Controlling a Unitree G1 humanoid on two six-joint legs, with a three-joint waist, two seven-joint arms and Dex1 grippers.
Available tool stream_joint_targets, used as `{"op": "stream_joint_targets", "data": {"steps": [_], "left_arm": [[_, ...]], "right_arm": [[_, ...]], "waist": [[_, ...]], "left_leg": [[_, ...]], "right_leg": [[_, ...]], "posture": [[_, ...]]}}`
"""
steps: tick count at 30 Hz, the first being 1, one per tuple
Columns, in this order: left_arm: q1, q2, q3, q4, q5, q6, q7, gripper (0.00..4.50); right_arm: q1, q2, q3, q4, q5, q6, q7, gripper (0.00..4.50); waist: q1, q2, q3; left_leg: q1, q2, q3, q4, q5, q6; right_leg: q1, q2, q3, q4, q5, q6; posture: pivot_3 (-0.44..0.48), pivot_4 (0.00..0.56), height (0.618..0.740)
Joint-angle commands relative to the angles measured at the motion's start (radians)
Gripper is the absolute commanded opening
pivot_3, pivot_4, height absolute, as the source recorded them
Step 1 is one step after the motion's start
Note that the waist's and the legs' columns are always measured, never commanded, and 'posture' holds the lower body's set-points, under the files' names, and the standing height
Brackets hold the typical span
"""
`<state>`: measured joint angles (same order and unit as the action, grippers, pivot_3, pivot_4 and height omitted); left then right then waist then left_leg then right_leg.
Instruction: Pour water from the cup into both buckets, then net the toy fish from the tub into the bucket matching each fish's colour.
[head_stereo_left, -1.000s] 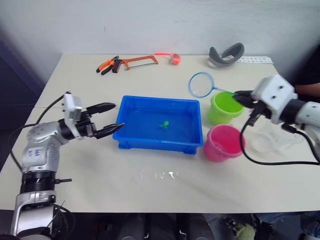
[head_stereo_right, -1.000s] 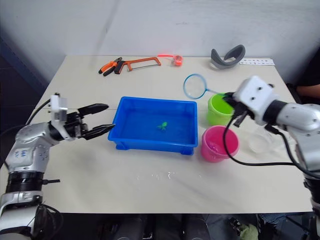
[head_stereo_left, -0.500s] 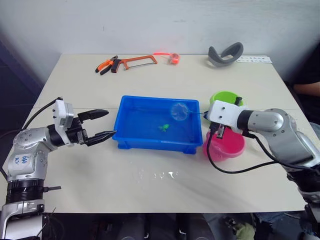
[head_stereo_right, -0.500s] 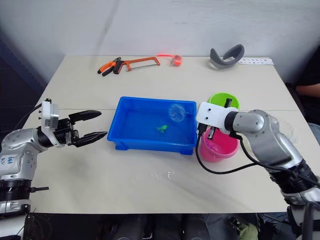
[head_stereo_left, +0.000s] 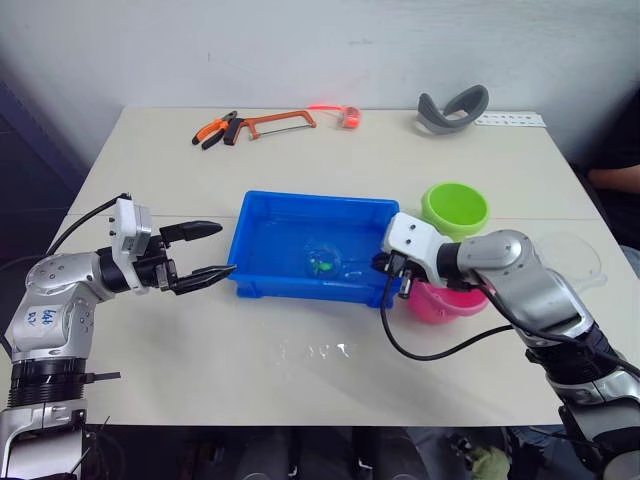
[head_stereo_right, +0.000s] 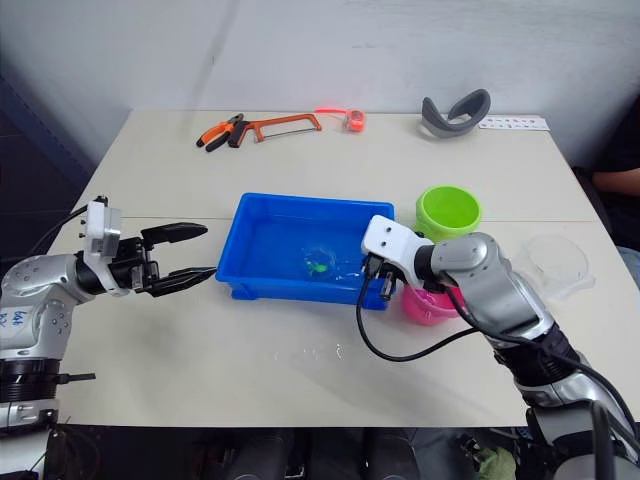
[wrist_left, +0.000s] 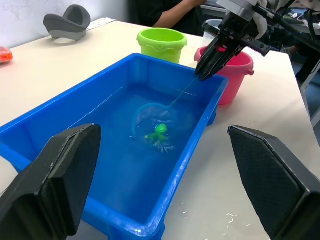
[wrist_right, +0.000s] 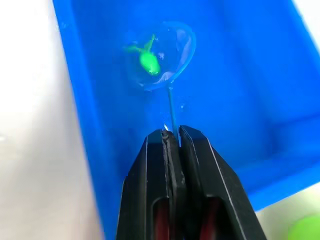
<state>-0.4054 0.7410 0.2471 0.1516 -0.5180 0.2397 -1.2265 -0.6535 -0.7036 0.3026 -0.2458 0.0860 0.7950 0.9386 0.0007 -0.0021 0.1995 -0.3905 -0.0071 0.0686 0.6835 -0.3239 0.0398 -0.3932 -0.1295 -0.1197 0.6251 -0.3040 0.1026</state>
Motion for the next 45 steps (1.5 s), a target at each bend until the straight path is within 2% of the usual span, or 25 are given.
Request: {"op": "stream_joint_targets", "data": {"steps": [1,5,12,16,22,28,32,37,41,45], "left_arm": [[-0.011,0.014,-0.001,-0.029,-0.006,-0.003,-0.005,4.42],[-0.026,0.009,-0.013,-0.023,-0.006,-0.006,-0.011,4.42],[-0.08,-0.008,-0.046,-0.001,-0.004,-0.016,-0.022,4.42],[-0.112,-0.031,-0.054,0.003,-0.013,-0.011,-0.012,4.42],[-0.157,-0.103,-0.069,-0.029,-0.048,0.101,0.064,4.42],[-0.194,-0.161,-0.122,-0.08,-0.044,0.139,0.099,4.42],[-0.231,-0.21,-0.142,-0.093,-0.052,0.16,0.128,4.42],[-0.273,-0.278,-0.153,-0.106,-0.069,0.198,0.178,4.42],[-0.282,-0.324,-0.17,-0.113,-0.063,0.206,0.204,4.42],[-0.279,-0.334,-0.18,-0.108,-0.059,0.204,0.205,4.42]], "right_arm": [[-0.058,0.031,-0.116,-0.025,0.14,0.25,0.014,0.0],[-0.111,0.095,-0.237,0.008,0.268,0.464,0.007,0.0],[-0.188,0.127,-0.399,0.058,0.4,0.694,-0.023,0.0],[-0.209,0.112,-0.466,0.054,0.449,0.747,-0.042,0.0],[-0.185,0.026,-0.541,-0.025,0.522,0.754,-0.061,0.0],[-0.191,-0.05,-0.684,-0.066,0.59,0.816,-0.089,0.0],[-0.173,-0.133,-0.75,-0.05,0.617,0.814,-0.104,0.0],[-0.107,-0.26,-0.767,0.013,0.579,0.726,-0.123,0.0],[-0.02,-0.321,-0.768,0.117,0.52,0.612,-0.156,0.0],[0.073,-0.336,-0.718,0.174,0.439,0.41,-0.168,0.0]], "waist": [[-0.002,0.0,0.0],[-0.003,0.0,0.0],[-0.001,0.0,0.0],[-0.002,0.0,0.0],[-0.002,0.0,0.0],[-0.001,0.0,0.0],[0.0,0.0,0.0],[0.006,0.0,0.0],[0.008,0.0,0.0],[0.007,0.0,0.0]], "left_leg": [[0.0,0.0,0.0,0.0,0.0,0.0],[0.0,0.0,0.0,0.0,0.0,0.0],[0.0,0.0,0.0,-0.001,0.0,0.0],[-0.001,0.0,0.0,-0.001,0.0,0.0],[-0.001,-0.001,0.0,-0.001,0.0,0.0],[-0.001,-0.001,0.0,-0.001,0.0,0.0],[-0.001,-0.001,0.001,-0.001,0.0,0.0],[-0.001,-0.001,0.001,-0.001,0.0,0.0],[0.0,-0.001,0.002,-0.001,0.0,0.0],[0.0,-0.001,0.003,-0.001,0.0,0.0]], "right_leg": [[0.0,0.0,0.0,0.0,0.0,0.0],[0.0,-0.001,0.0,0.0,0.0,0.0],[-0.001,0.0,0.001,0.0,0.0,0.0],[-0.001,0.0,0.002,0.0,0.0,0.0],[-0.001,0.0,0.003,0.0,0.0,0.0],[-0.001,0.0,0.003,0.0,0.0,0.0],[-0.001,0.0,0.003,0.0,0.0,0.0],[-0.001,0.0,0.003,0.0,0.0,0.0],[-0.001,0.001,0.004,0.0,0.0,0.0],[-0.001,0.001,0.004,0.0,0.0,0.0]], "posture": [[0.0,0.15,0.74],[0.0,0.15,0.74],[0.0,0.15,0.74],[0.0,0.15,0.74],[0.0,0.15,0.74],[0.0,0.15,0.74],[0.0,0.15,0.74],[0.0,0.15,0.74],[0.0,0.15,0.74],[0.0,0.15,0.74]]}}
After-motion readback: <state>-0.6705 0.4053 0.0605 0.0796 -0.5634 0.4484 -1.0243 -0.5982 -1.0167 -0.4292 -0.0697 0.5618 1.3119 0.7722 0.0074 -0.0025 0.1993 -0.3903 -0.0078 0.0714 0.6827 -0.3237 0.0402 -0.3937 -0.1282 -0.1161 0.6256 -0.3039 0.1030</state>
